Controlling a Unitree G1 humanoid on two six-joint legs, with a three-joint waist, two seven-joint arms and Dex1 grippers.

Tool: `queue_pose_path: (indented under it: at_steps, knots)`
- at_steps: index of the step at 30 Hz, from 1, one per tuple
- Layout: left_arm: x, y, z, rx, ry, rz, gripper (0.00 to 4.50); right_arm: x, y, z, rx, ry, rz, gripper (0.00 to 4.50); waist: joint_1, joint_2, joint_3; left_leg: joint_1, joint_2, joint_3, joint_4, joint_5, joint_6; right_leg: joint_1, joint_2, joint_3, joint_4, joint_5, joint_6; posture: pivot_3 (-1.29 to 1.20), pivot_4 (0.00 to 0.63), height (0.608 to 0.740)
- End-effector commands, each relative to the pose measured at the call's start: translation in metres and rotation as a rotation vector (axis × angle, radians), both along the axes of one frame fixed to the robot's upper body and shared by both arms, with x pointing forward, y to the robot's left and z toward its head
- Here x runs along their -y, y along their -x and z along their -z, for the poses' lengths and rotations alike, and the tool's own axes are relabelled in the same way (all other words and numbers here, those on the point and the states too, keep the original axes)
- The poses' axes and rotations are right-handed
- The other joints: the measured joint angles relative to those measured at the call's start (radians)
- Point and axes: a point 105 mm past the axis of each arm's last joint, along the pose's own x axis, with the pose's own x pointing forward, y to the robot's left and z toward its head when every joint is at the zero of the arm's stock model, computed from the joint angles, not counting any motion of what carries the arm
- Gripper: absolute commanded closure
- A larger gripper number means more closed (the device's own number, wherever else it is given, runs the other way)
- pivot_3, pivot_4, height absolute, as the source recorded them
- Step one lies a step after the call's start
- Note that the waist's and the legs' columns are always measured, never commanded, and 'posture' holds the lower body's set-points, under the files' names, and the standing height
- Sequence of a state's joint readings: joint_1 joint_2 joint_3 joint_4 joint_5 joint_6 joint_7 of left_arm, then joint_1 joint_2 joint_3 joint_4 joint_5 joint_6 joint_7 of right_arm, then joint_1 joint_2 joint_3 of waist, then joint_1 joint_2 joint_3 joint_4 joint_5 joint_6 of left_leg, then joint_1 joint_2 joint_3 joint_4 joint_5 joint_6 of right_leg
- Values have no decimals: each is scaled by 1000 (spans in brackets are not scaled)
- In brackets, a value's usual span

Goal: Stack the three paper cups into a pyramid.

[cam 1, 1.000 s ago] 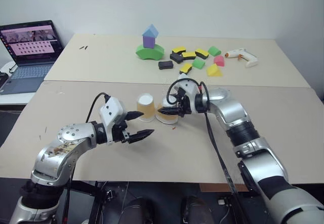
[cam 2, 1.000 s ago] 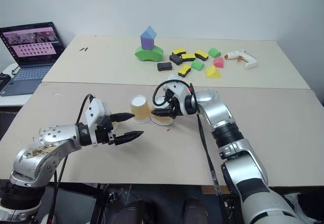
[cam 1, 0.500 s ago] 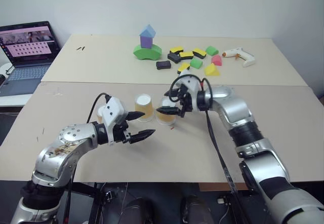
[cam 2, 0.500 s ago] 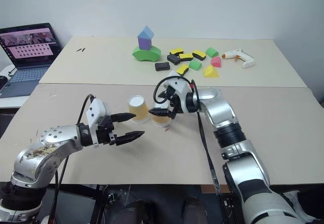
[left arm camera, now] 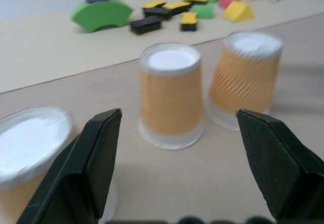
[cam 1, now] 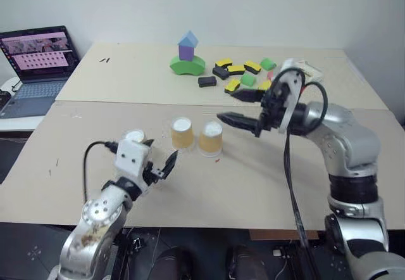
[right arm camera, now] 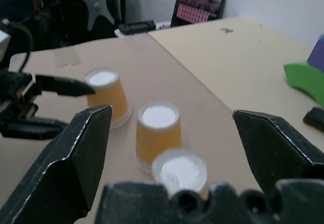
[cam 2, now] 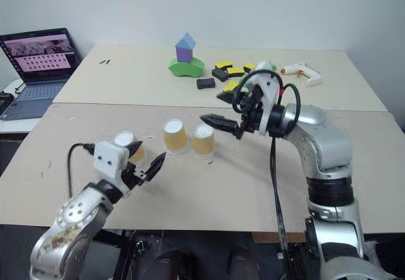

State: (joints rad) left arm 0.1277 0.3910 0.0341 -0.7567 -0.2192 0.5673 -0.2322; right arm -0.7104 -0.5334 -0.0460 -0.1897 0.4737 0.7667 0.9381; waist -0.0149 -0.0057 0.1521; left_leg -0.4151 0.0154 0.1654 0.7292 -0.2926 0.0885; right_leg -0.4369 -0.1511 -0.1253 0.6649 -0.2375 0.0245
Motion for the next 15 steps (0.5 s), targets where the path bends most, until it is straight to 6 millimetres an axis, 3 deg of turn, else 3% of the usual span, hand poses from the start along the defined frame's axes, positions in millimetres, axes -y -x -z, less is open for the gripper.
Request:
queue_pose_path:
  at_steps: [1, 6, 10, 15]
  knots:
    - [-19, 14, -3, 71, -98, -95, 682, 2, 11, -16, 68, 9, -26, 37, 0, 0, 0, 0, 0, 0, 0, 0, 0, 0, 0, 0, 0, 0, 0, 0, 150, 691]
    - [-45, 27, 16, 32, -103, -220, 682, 8, 7, -14, 59, 14, -5, 37, 6, 0, 0, 0, 1, -1, 1, -5, -8, -1, -9, -1, 0, 1, -1, 0, 150, 691]
    - [-52, 14, 24, 5, -22, -249, 682, 12, 0, -17, 68, 4, 31, 37, 17, 0, 0, -1, 1, -1, 1, -4, -8, 0, -10, -3, 0, 1, -1, 0, 150, 691]
    - [-34, -19, 14, 55, 17, -151, 682, 11, 0, -19, 73, -4, 30, 37, 24, 0, 0, -1, 0, -1, 2, 0, 0, 1, -9, -6, 0, 1, 0, 0, 150, 691]
